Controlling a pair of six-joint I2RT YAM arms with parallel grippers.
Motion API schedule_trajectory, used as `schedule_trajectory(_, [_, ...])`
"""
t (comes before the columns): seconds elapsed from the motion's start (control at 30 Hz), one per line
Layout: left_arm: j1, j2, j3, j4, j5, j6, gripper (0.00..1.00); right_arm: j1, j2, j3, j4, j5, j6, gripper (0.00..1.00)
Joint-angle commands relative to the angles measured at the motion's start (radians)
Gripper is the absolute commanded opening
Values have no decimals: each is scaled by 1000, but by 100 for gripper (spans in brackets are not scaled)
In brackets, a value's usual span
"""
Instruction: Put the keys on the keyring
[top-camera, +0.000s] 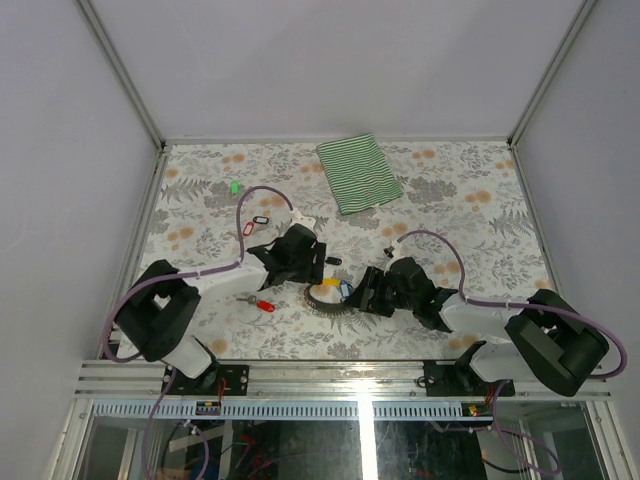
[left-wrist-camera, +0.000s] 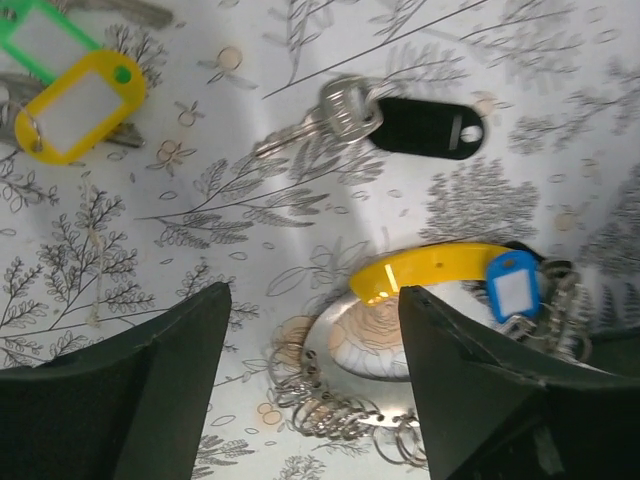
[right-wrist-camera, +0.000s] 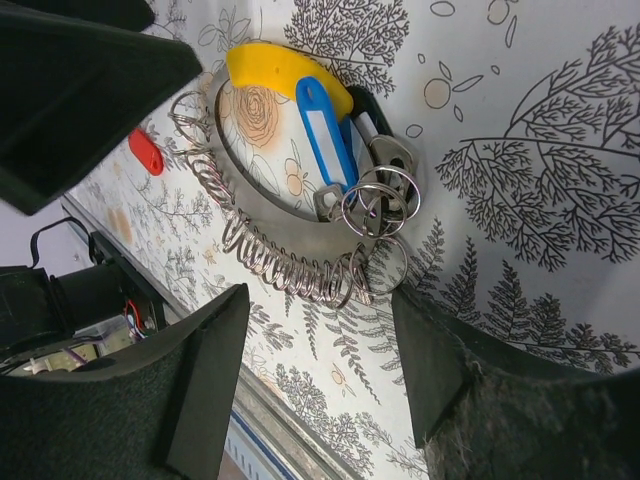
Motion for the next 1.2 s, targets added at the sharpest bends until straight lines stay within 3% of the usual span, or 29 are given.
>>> schedule_trajectory(0.0, [7, 64, 44, -69, -90, -18, 67, 5, 28, 46, 9, 60, -9, 67])
schedule_trajectory(0.13, [7, 63, 23, -108, -129, -26, 65, 0, 59, 75, 6, 56, -25, 67])
schedule_trajectory(0.5, [5, -22, -64, -141, -66, -74, 63, -77, 171, 116, 122, -34, -51, 64])
schedule_trajectory(0.77, [-82, -7, -80, -146, -50, -140, 61, -131, 247, 199, 208, -168, -135, 64])
schedule_trajectory(0.9, [-156, 0, -72, -155, -44, -188, 60, -189, 227, 226, 130, -162, -212, 64])
schedule_trajectory(1.17, [-257, -29, -46, -158, -21, -242, 61, -256, 36, 218, -191, -28, -411, 67])
